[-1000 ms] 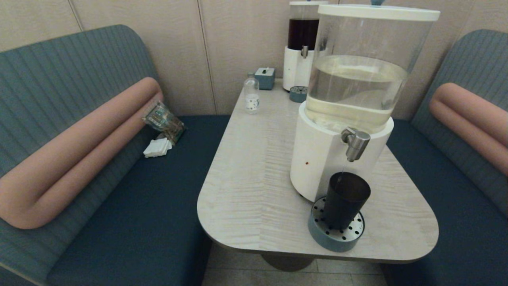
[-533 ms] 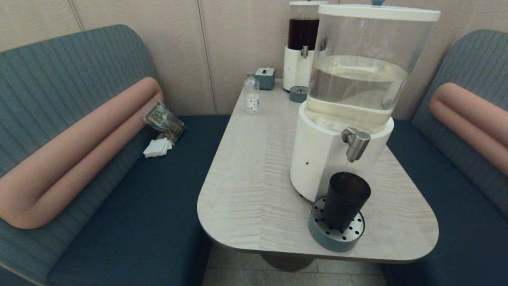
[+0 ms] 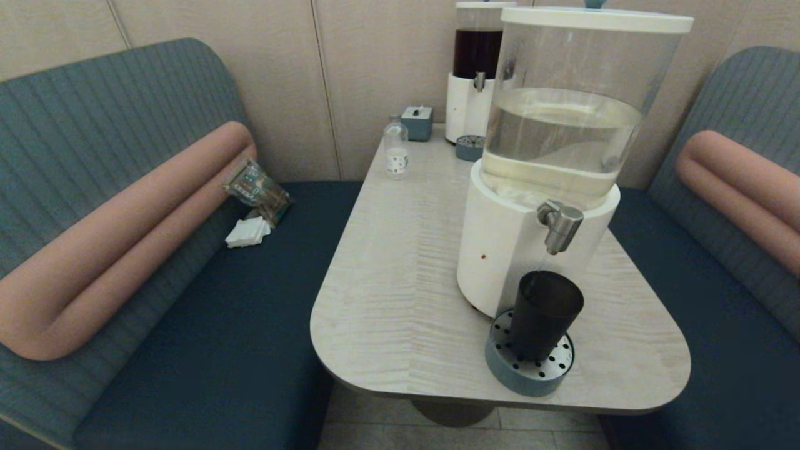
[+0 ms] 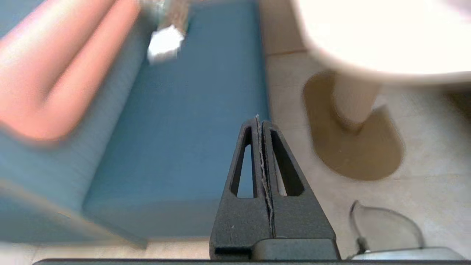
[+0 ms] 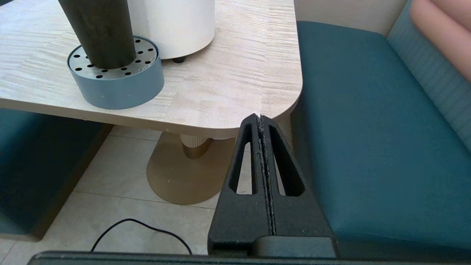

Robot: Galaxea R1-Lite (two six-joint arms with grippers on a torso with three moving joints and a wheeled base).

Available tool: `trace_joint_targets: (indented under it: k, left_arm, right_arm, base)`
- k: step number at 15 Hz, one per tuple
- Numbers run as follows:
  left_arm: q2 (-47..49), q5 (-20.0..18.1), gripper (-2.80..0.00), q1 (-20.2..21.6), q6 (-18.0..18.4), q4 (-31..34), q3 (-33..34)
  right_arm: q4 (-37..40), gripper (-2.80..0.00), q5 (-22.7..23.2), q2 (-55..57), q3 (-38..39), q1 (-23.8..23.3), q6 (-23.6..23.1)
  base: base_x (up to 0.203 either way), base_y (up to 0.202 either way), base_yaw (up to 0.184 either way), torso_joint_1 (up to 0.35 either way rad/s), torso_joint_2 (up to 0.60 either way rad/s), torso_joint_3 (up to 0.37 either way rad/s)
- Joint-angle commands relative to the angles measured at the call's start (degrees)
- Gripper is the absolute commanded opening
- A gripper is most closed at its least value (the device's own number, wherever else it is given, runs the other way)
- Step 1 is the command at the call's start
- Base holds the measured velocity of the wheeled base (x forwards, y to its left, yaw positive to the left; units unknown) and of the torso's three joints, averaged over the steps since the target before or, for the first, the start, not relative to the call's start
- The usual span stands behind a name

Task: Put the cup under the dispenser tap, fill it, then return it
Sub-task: Turn off the faucet

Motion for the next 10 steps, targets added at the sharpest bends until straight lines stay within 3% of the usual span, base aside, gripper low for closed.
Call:
trace_joint_targets:
  k: [1,2,5,7,8,10]
  left_arm:
    - [2.97,-1.87,-2.80,0.02,-0.56,0.36,-8.38]
    - [7.30,-3.30,-2.80,0.01,-2.64,0.77,-16.62]
    - [29.35,-7.76,-2.80,-0.03,-14.73,-0.63,-41.13]
    - [44.47,-13.90,-2.80,-0.04,-21.42,-2.31,-53.47]
    - [50.97,-20.03,-2.80,-0.05,-23.17,-2.90,-57.34]
    - [62.09,-36.60,-2.80,-0.26,-23.42,-2.63,-63.16]
  right_arm:
    - [-0.05,-2.80,0.02,-0.11,0.70,0.02,-0.02]
    - [-0.05,-2.80,0.02,-0.11,0.70,-0.02,-0.02]
    - [-0.05,-2.80,0.02,-0.11,0.70,-0.05,-0.02]
    - [-0.05,-2.80,0.02,-0.11,0.70,0.00,-0.02]
    - [-0.05,-2.80,0.02,-0.11,0.70,0.04,-0.02]
    - [-0.05,-2.80,0.02,-0.11,0.70,0.04,-0.02]
  base:
    - [0.000,0.000,0.000,0.000,0.00,0.000]
    - [0.000,0.000,0.000,0.000,0.00,0.000]
    - [0.000,0.000,0.000,0.000,0.00,0.000]
    - [0.000,0.000,0.000,0.000,0.00,0.000]
    - [0.000,0.000,0.000,0.000,0.00,0.000]
    - [0.000,0.000,0.000,0.000,0.00,0.000]
